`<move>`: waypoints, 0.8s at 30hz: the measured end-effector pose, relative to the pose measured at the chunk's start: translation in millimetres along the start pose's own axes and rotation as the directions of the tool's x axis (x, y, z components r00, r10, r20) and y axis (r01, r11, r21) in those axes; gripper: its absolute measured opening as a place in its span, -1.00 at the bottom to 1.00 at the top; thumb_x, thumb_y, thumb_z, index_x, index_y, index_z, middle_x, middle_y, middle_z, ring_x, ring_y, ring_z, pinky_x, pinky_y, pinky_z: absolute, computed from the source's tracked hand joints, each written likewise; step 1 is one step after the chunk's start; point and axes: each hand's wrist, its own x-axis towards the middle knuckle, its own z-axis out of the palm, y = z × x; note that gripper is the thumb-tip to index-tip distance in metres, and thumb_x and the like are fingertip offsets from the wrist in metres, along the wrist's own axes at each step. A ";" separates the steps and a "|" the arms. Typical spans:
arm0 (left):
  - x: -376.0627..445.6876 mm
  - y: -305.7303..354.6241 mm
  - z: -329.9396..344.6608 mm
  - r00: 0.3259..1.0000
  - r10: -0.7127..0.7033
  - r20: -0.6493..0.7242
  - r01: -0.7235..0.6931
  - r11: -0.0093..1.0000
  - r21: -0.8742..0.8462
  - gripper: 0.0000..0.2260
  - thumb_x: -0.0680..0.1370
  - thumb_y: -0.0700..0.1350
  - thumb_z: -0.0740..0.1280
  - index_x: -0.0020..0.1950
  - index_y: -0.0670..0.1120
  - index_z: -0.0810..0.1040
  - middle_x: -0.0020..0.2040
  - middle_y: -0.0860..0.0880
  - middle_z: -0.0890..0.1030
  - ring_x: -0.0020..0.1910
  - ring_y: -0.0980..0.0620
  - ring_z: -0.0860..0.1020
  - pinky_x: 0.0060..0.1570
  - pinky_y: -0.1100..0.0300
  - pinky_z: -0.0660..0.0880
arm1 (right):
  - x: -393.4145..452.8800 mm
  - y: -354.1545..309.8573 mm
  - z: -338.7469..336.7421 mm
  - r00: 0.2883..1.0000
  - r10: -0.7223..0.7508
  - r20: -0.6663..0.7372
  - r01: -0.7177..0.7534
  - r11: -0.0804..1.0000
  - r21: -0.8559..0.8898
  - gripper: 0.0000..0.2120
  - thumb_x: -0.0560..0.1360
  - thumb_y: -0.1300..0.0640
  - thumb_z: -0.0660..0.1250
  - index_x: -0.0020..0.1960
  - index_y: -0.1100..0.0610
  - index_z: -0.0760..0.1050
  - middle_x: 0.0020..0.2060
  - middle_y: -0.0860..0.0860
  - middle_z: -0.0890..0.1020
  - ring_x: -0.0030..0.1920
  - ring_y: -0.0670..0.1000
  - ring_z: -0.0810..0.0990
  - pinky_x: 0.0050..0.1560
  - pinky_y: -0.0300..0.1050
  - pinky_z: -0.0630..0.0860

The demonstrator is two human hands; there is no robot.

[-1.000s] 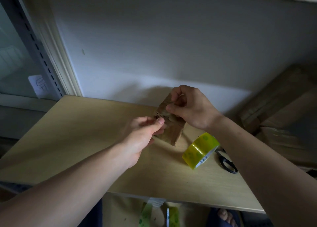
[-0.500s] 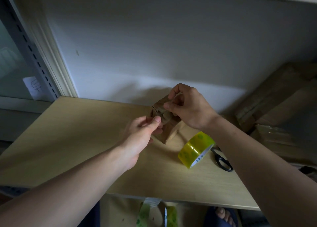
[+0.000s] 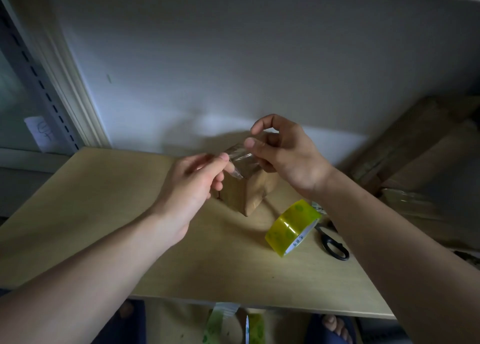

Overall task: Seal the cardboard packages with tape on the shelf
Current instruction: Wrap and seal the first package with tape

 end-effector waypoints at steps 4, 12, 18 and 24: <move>4.6 2.4 -11.7 0.998 -0.057 0.011 0.057 0.998 -0.001 -0.78 0.44 0.09 0.46 -0.26 -0.03 0.57 -0.30 -0.01 0.53 -0.24 0.00 0.50 -0.19 0.05 0.32 | 5.3 -4.2 -1.8 0.995 -0.030 -0.095 0.021 0.995 -0.095 -0.85 0.56 0.22 0.47 -0.02 0.11 0.49 -0.35 0.08 0.48 -0.40 0.01 0.36 -0.34 -0.13 0.34; 8.2 3.1 -8.8 0.988 -0.135 -0.068 0.131 0.989 -0.067 -0.70 0.63 0.11 0.31 -0.10 -0.10 0.62 -0.27 -0.04 0.66 -0.30 -0.02 0.58 -0.21 0.08 0.40 | 12.8 -7.1 -9.0 0.986 0.040 -0.162 -0.044 0.999 -0.024 -0.82 0.53 0.21 0.50 -0.01 0.15 0.49 -0.43 -0.01 0.53 -0.46 -0.07 0.41 -0.39 -0.22 0.38; 13.4 4.8 2.2 0.977 -0.190 -0.097 0.188 0.982 -0.031 -0.41 0.44 0.43 0.31 -0.05 -0.12 0.64 -0.29 -0.02 0.66 -0.34 0.02 0.58 -0.25 0.11 0.44 | 18.0 -3.6 9.2 0.989 -0.081 -0.125 0.038 0.949 -0.314 -0.81 0.50 0.13 0.54 -0.01 0.07 0.52 -0.32 0.13 0.65 -0.39 -0.02 0.48 -0.32 -0.13 0.43; 39.1 -19.1 -3.0 0.953 0.301 -0.029 -0.253 0.846 0.469 -0.77 0.49 -0.12 0.41 0.13 0.04 0.60 0.09 0.11 0.65 0.10 0.15 0.60 0.13 0.17 0.54 | 21.3 -10.0 2.7 0.955 0.094 -0.282 -0.102 0.995 -0.016 -0.87 0.60 0.23 0.37 -0.13 0.10 0.55 -0.44 0.00 0.51 -0.50 -0.07 0.38 -0.44 -0.21 0.30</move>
